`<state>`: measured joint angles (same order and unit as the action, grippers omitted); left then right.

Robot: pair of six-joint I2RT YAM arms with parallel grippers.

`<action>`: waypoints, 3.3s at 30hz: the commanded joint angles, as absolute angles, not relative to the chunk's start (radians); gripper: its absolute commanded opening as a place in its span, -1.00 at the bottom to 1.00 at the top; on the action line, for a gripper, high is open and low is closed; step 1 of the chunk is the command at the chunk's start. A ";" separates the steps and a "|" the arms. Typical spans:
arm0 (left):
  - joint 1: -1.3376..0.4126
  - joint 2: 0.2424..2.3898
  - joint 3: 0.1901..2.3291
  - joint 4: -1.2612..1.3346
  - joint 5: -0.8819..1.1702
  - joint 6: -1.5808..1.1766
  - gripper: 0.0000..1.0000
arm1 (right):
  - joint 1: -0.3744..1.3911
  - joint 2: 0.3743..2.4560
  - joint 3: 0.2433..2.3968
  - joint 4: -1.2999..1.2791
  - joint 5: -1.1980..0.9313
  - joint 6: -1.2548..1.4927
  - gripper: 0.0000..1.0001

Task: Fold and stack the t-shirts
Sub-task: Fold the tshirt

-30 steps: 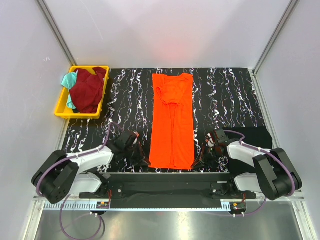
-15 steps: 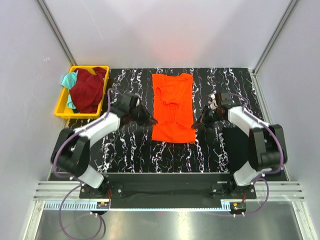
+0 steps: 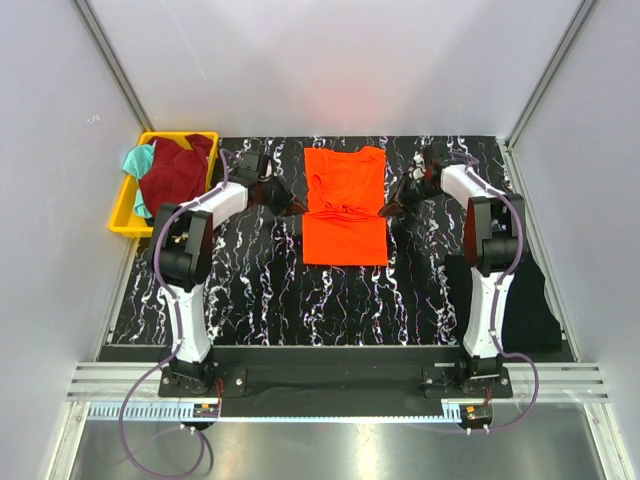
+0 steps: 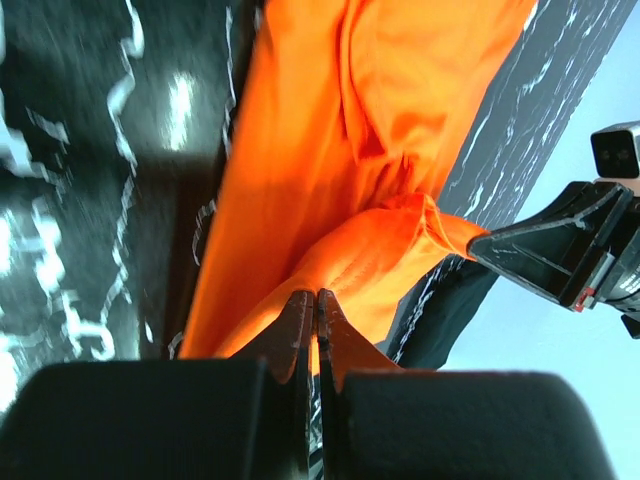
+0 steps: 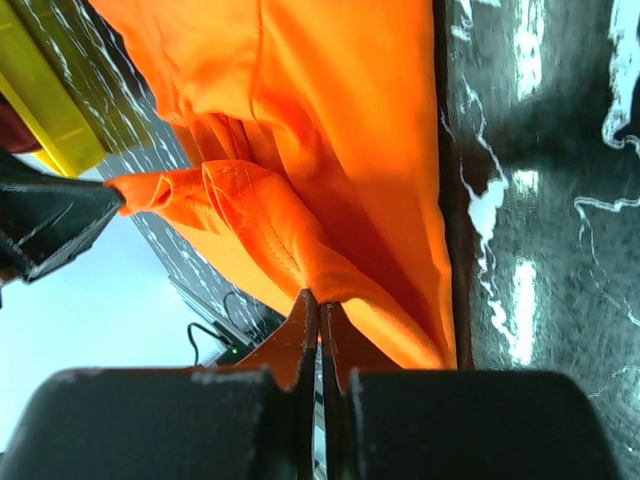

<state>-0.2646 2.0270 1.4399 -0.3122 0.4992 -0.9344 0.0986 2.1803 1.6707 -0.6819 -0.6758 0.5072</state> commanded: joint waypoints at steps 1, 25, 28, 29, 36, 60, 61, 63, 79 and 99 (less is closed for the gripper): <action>-0.256 2.063 1.506 -0.305 0.563 -0.913 -1.00 | 0.089 2.195 1.747 -0.719 -0.718 0.518 -1.00; -0.233 2.224 1.686 -0.353 0.583 -0.841 -0.39 | 0.042 2.322 1.880 -0.733 -0.713 0.515 -0.56; -0.230 2.200 1.774 -0.480 0.496 -0.744 -0.12 | 0.025 2.350 1.977 -0.773 -0.700 0.511 -0.36; -0.226 2.185 1.787 -0.503 0.461 -0.724 -0.07 | 0.014 2.353 2.003 -0.794 -0.684 0.506 -0.22; -0.256 1.990 1.672 -0.548 0.410 -0.637 -0.03 | 0.021 2.229 1.978 -0.882 -0.571 0.448 -0.03; -0.397 2.218 1.667 -0.337 0.480 -0.729 -0.14 | 0.314 2.259 1.894 -0.801 -0.078 0.411 0.08; -0.393 2.224 1.683 -0.337 0.485 -0.730 -0.14 | 0.314 2.269 1.911 -0.801 -0.077 0.407 0.08; -0.377 2.243 1.700 -0.334 0.485 -0.733 -0.14 | 0.314 2.304 1.977 -0.813 -0.058 0.391 0.08; -0.284 2.289 1.919 -0.316 0.519 -0.733 -0.09 | 0.288 2.464 2.435 -1.002 0.003 0.336 0.18; -0.359 1.899 1.371 -0.262 0.433 -0.687 0.01 | 0.469 2.270 2.000 -0.893 0.034 0.379 0.45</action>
